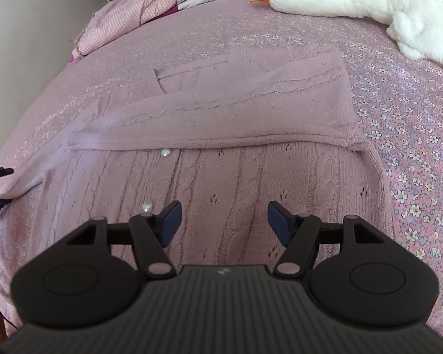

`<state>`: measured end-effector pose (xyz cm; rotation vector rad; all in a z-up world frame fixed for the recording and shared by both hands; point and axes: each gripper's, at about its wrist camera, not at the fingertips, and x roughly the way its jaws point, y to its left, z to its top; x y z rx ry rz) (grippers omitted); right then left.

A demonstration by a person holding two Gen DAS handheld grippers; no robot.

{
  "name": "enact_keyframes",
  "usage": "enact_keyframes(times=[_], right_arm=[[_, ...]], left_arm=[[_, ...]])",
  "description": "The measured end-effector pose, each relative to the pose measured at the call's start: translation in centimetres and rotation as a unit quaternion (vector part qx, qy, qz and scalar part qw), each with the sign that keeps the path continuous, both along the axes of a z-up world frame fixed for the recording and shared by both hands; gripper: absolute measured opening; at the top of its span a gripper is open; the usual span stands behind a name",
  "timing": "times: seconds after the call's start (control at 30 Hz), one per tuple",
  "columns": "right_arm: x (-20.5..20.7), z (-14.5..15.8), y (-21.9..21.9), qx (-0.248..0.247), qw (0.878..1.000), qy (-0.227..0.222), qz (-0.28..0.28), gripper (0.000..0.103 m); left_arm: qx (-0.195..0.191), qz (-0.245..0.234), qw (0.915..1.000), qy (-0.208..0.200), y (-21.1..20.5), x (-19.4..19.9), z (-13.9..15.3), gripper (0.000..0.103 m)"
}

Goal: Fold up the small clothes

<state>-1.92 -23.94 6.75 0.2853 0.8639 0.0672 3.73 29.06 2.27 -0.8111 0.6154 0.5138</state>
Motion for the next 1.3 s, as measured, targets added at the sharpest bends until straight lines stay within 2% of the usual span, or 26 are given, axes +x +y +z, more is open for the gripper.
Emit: enact_keyframes(times=[0.17,0.23,0.33,0.5,0.6,0.9,1.03,1.17,1.23,1.3], right_arm=[[-0.2,-0.1,-0.3,0.004,1.000,-0.002,-0.004,0.066],[-0.2,-0.2,-0.3,0.003,1.000,-0.001,-0.003,0.066],[-0.2,-0.3,-0.4,0.004,1.000,0.001,-0.004,0.066],[-0.1,-0.1,-0.2,0.004,1.000,-0.005,-0.002,0.066],[-0.1,0.0,-0.2,0.007,1.000,-0.009,-0.003,0.066],[-0.3,0.0,-0.3,0.015,1.000,-0.013,-0.007,0.066],[-0.5,0.1,-0.6,0.018,1.000,-0.019,-0.011,0.066],[-0.6,0.2,-0.9,0.021,0.999,-0.022,-0.019,0.066],[-0.7,0.2,-1.0,0.023,0.999,-0.022,-0.021,0.066],[-0.8,0.3,-1.1,0.027,0.999,-0.028,-0.022,0.066]], left_arm=[[0.017,-0.016,0.9997,-0.003,-0.2,0.1,0.0,0.070],[0.021,-0.021,0.9996,-0.003,-0.2,0.0,0.1,0.065],[0.034,-0.031,0.9989,0.001,-0.3,-0.1,0.2,0.052],[0.061,-0.054,0.9966,0.001,-0.6,-0.4,0.8,0.023],[0.075,-0.068,0.9948,-0.013,-1.0,-0.8,1.8,0.017],[0.098,-0.100,0.9879,-0.067,-3.7,-2.0,5.9,0.014],[0.122,-0.121,0.9807,-0.093,-5.5,-2.2,7.9,0.010],[0.153,-0.149,0.9692,-0.123,-7.8,-2.1,10.3,0.009],[0.161,-0.162,0.9662,-0.120,-8.9,-1.5,10.9,0.009],[0.147,-0.169,0.9686,-0.109,-9.5,-1.1,11.0,0.010]])
